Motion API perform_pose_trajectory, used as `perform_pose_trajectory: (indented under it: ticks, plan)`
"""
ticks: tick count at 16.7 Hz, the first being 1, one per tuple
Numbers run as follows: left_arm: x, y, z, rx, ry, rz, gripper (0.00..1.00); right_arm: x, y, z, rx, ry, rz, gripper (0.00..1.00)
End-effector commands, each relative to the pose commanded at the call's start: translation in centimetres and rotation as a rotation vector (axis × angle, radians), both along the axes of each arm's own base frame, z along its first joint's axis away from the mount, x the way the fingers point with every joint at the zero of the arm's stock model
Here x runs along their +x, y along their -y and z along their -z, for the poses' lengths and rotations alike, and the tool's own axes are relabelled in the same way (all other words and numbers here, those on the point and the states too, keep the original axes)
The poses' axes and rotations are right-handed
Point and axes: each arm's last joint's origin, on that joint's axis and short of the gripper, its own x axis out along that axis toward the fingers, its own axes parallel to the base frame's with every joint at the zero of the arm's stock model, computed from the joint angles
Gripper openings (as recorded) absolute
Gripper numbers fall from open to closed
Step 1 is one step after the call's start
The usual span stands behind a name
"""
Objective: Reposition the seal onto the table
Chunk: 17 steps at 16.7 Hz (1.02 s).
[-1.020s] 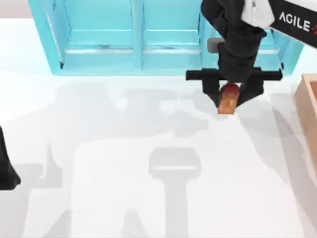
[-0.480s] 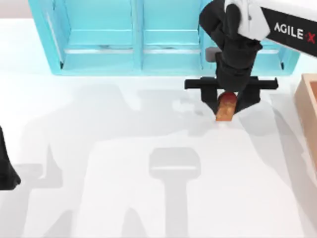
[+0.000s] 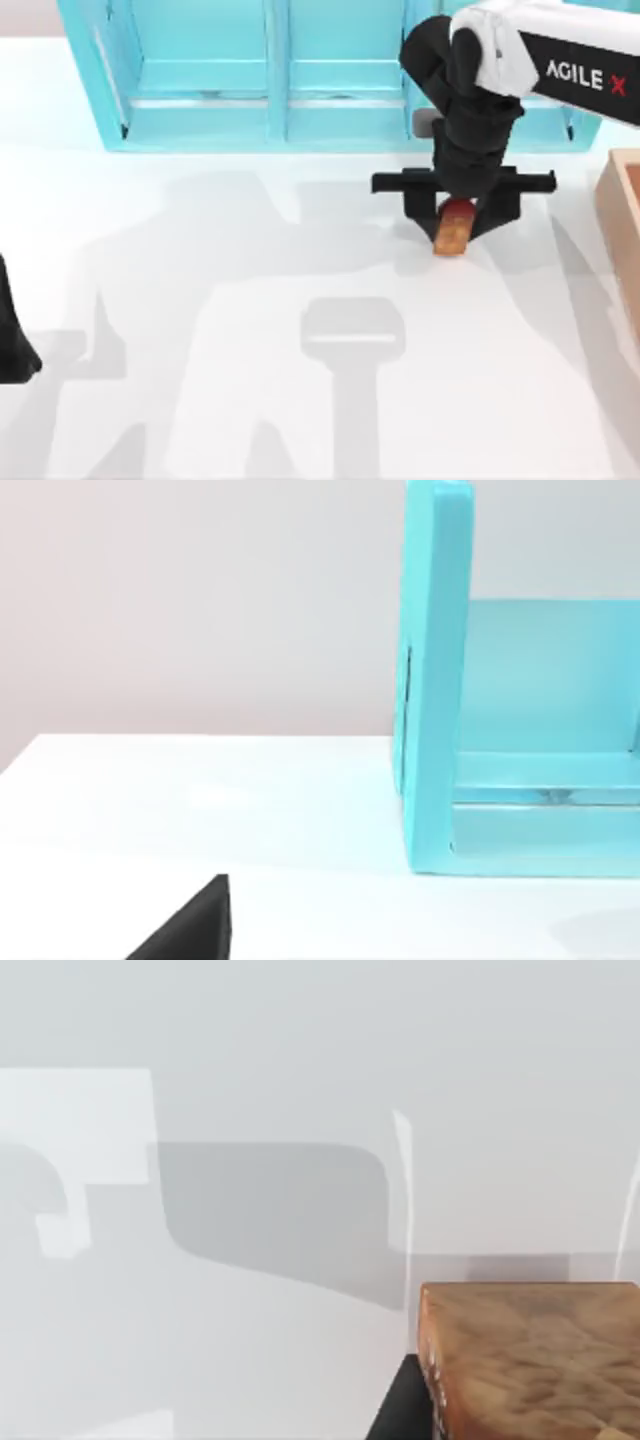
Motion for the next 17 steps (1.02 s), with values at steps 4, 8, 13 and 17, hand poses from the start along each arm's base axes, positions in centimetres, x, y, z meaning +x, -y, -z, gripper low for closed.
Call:
perform_pose_trajectory:
  ticks: [4,8,13,17]
  plan:
    - [0.0,0.0,0.0,0.0,0.0,0.0,1.0,0.0,0.0,0.0,0.0,0.0,0.0,0.3]
    - [0.0,0.0,0.0,0.0,0.0,0.0,1.0,0.0,0.0,0.0,0.0,0.0,0.0,0.6]
    - [0.0,0.0,0.0,0.0,0.0,0.0,1.0,0.0,0.0,0.0,0.0,0.0,0.0,0.98]
    - [0.0,0.0,0.0,0.0,0.0,0.0,1.0,0.0,0.0,0.0,0.0,0.0,0.0,1.0]
